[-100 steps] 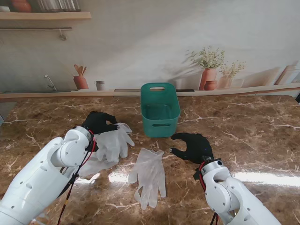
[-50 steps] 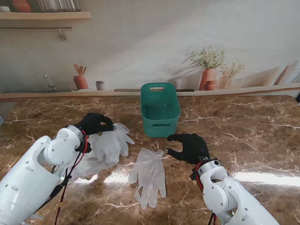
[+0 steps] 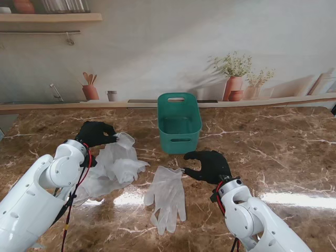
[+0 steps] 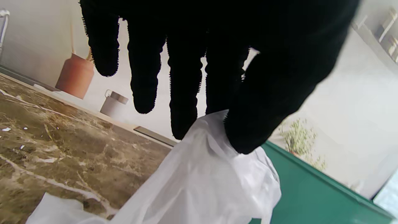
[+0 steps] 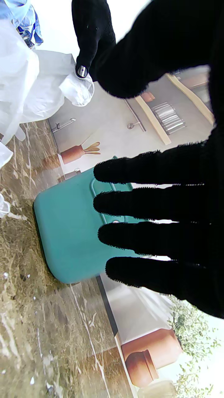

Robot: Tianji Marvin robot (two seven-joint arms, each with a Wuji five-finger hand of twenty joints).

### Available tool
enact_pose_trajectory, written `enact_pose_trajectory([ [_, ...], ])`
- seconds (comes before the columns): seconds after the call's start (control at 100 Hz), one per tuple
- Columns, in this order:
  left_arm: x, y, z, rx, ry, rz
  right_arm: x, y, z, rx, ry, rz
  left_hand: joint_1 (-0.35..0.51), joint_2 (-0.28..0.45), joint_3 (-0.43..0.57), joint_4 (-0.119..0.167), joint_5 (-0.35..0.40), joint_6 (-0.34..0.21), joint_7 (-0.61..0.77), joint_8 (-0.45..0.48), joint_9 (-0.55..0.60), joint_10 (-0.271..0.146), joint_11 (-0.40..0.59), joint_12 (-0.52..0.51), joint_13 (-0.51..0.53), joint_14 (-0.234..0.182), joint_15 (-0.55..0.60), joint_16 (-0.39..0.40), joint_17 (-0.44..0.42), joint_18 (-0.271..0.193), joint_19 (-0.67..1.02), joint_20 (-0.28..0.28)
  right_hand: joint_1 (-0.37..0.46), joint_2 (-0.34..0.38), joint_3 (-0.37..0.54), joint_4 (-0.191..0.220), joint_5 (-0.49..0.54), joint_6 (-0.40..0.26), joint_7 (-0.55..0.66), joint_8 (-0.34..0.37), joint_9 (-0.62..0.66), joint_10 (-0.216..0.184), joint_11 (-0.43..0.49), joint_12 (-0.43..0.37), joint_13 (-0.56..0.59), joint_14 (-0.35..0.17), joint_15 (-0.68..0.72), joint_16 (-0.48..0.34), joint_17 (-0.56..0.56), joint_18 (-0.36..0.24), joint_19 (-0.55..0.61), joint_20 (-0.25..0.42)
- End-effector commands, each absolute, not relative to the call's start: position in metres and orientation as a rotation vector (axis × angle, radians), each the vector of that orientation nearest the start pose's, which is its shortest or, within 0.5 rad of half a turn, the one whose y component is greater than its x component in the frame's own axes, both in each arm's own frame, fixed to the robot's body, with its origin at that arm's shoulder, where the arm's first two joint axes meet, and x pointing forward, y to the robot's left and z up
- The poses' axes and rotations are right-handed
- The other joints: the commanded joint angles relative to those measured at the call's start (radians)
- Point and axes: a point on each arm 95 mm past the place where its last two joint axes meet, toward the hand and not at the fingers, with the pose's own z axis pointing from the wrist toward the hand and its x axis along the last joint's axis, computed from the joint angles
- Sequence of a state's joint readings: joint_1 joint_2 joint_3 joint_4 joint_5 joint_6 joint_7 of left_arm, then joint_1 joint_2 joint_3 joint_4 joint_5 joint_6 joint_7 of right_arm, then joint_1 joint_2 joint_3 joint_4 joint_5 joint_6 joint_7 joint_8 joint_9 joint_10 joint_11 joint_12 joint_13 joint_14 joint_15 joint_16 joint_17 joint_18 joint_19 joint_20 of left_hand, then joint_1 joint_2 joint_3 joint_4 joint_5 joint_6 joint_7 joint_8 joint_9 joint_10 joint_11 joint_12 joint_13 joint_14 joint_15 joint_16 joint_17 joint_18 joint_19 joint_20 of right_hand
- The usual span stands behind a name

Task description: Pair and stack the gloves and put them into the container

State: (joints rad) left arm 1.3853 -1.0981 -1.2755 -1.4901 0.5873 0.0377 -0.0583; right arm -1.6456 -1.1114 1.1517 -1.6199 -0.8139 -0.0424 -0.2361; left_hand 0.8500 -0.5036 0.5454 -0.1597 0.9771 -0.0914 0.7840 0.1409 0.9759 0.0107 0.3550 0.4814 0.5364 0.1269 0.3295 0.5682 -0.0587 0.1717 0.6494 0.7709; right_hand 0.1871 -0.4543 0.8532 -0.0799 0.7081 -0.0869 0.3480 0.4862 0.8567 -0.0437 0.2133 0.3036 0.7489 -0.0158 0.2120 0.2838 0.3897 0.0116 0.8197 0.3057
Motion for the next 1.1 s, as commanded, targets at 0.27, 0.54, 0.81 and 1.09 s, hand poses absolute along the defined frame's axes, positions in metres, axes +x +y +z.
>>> enact_pose_trajectory([
  [0.27,0.447,0.033,-0.25,-1.5,1.059,-1.802,0.359,0.026,-0.33,1.303,1.28,1.75,-0.006,0.039,-0.008,-0.005,-0.014,-0.089,0.042,0.135,0.084,-0.032,-0.006,0.026,0.05,0.037,0.061,0.038,-0.016,0.009,0.087,-0.041,-0.008,-0.014,0.03,0.024,-0.01,0.001,0.0,0.004,0.01,-0.001,0.006,0.015,0.035,0.0,0.017,0.022,0.008,0.003,0.029,0.016],
  [0.54,0.417,0.016,-0.214,-1.387,0.981,-1.962,0.353,0.025,-0.317,1.247,1.244,1.778,-0.007,0.037,-0.014,-0.007,-0.009,-0.087,0.034,0.139,0.127,-0.021,-0.021,-0.007,0.108,0.042,0.095,0.061,0.006,0.026,0.137,-0.024,0.037,-0.071,0.005,0.009,-0.03,0.016,-0.01,0.001,0.011,-0.002,0.01,0.022,0.052,0.004,0.03,0.035,0.017,0.013,0.046,0.028],
  [0.81,0.379,-0.011,-0.194,-1.448,1.04,-2.177,0.341,0.029,-0.292,1.188,1.199,1.86,0.005,0.043,-0.039,-0.003,-0.008,-0.078,0.021,0.146,0.161,-0.008,-0.028,-0.068,0.185,0.05,0.13,0.092,0.043,0.041,0.198,-0.004,0.084,-0.095,-0.12,0.005,-0.1,0.05,-0.061,-0.016,-0.029,-0.007,0.002,0.033,0.047,0.006,0.042,0.076,0.008,0.044,0.069,0.085],
  [1.09,0.358,-0.036,-0.199,-1.564,1.271,-2.316,0.331,0.032,-0.275,1.233,1.16,1.949,0.021,0.06,-0.05,0.002,-0.018,-0.08,0.01,0.149,0.151,-0.012,-0.033,-0.078,0.185,0.052,0.134,0.105,0.054,0.046,0.229,0.012,0.035,-0.185,-0.127,0.024,-0.261,0.151,-0.159,-0.049,-0.181,0.008,-0.024,0.035,-0.048,0.011,0.022,0.096,-0.053,0.051,0.032,0.165],
])
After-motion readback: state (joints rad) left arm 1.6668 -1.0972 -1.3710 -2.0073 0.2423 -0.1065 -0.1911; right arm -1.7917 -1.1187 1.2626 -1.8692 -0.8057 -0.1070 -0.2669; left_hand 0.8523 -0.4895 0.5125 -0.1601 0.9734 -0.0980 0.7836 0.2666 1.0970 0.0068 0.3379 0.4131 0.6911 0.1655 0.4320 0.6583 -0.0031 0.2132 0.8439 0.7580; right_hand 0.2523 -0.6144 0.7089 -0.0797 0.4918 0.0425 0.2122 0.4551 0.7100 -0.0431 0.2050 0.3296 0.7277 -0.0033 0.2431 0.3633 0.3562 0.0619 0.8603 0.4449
